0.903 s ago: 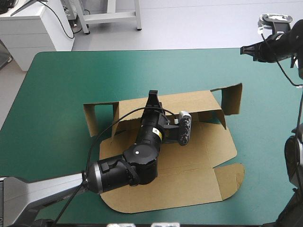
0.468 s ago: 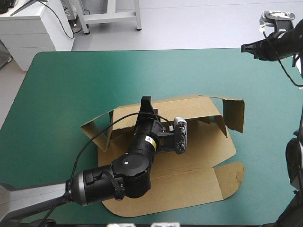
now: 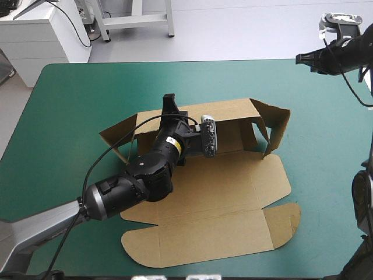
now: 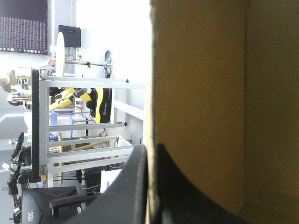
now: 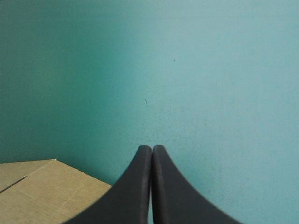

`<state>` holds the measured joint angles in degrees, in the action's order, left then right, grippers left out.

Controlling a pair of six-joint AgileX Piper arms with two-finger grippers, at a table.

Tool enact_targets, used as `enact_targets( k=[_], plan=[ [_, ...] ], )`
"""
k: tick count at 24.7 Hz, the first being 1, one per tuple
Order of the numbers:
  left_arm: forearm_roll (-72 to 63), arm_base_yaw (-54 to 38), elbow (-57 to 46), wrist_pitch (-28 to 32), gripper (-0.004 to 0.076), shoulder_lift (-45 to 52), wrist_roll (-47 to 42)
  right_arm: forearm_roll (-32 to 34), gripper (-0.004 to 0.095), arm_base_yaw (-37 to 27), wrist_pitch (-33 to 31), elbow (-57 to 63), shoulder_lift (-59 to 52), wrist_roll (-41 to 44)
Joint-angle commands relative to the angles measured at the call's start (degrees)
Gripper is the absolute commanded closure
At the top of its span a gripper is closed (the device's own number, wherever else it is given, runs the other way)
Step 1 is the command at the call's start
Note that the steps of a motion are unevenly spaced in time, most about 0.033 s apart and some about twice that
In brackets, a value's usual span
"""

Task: Fold the box

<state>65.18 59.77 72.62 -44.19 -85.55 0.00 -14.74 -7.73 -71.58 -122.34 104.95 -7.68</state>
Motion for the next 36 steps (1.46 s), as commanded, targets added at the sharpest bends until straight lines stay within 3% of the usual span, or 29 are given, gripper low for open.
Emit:
enact_targets(
  k=[1,10,13,17,26,31,36],
  plan=[
    [2.7,-2.1,1.5,4.0,0.0731,-0.4,0.0,-0.9,0.0929,-0.3,0.2,-1.8,-3.2,-0.8],
    [13.0,-2.4,1.5,3.8,0.0731,-10.1,-0.6,-0.5,0.0929,-0.3,0.2,-1.8,-3.2,-2.0],
    [16.4,-2.2,1.5,0.4,0.0731,-13.3,-0.7,-0.2,0.0929,-0.3,0.2,-1.8,-3.2,-2.5],
    [16.6,-2.1,1.5,-2.6,0.0731,-13.7,-9.7,-1.2,0.0929,-0.3,0.2,-1.8,-2.0,-2.7],
    [19.4,0.5,1.2,-0.9,0.0731,-13.7,-9.0,-3.5,0.0927,0.4,0.2,-1.8,3.6,-3.6],
    [19.5,0.6,0.8,-0.8,0.0731,-13.7,-7.9,-9.0,0.0927,0.4,0.2,-1.9,5.0,-5.3],
    [19.5,0.6,0.8,-0.5,0.0732,-13.7,-7.9,-8.5,0.0927,2.8,0.4,-1.9,5.4,-6.6]
  ],
)
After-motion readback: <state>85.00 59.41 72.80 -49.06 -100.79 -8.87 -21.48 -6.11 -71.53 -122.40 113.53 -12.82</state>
